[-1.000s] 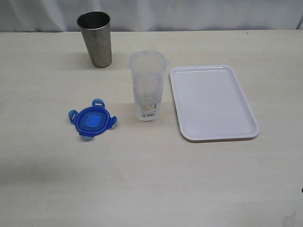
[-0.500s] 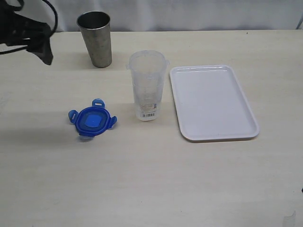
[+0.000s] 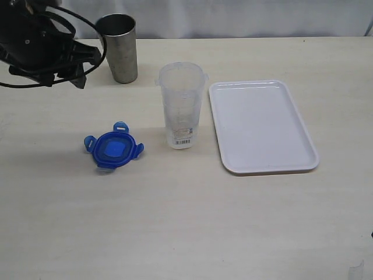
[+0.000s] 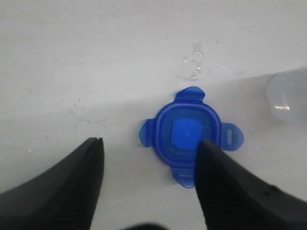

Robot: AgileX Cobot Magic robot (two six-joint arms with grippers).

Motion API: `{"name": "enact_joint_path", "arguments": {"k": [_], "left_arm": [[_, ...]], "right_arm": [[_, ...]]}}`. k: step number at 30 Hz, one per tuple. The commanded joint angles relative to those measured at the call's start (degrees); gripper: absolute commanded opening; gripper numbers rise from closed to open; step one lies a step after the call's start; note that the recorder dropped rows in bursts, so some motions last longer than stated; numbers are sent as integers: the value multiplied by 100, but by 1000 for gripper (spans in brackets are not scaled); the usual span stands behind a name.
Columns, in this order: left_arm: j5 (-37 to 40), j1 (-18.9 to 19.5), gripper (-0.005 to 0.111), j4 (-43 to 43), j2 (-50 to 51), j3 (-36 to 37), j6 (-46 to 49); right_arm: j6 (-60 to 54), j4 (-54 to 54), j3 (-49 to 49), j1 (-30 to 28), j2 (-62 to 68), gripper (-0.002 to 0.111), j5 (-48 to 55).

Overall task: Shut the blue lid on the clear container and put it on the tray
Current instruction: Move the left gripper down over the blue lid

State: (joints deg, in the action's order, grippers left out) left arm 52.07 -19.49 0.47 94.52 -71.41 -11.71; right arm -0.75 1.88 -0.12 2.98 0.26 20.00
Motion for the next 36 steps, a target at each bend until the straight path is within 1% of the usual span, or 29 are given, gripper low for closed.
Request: {"name": "enact_joint_path", "arguments": {"k": [1, 8, 12, 15, 18, 21, 26, 33, 34, 36], "left_arm": [[-310, -25, 53, 40, -1, 513, -38], [-992, -25, 53, 61, -1, 1250, -60], [-1769, -25, 52, -6, -1, 1753, -60], [-2113, -25, 52, -6, -1, 1975, -35], [-2453, -25, 52, -166, 14, 2111, -35], [-2562, -25, 52, -312, 248, 2111, 86], [-2665, -25, 52, -312, 820, 2111, 140], [-3301, -25, 52, -312, 1126, 2111, 154], [-3401, -25, 51, -320, 1126, 2111, 154], [-3554, -25, 46, -348, 1126, 2111, 154]], "right_arm": [[6, 26, 12, -22, -26, 4, -22], [6, 26, 12, -22, -26, 4, -22], [6, 26, 12, -22, -26, 4, -22], [6, 26, 12, -22, -26, 4, -22], [6, 26, 12, -22, -26, 4, -22], [6, 26, 12, -22, -26, 4, -22], [6, 26, 12, -22, -26, 4, -22], [6, 26, 12, -22, -26, 4, -22], [6, 26, 12, -22, -26, 4, -22], [6, 26, 12, -22, -26, 4, -22]]}}
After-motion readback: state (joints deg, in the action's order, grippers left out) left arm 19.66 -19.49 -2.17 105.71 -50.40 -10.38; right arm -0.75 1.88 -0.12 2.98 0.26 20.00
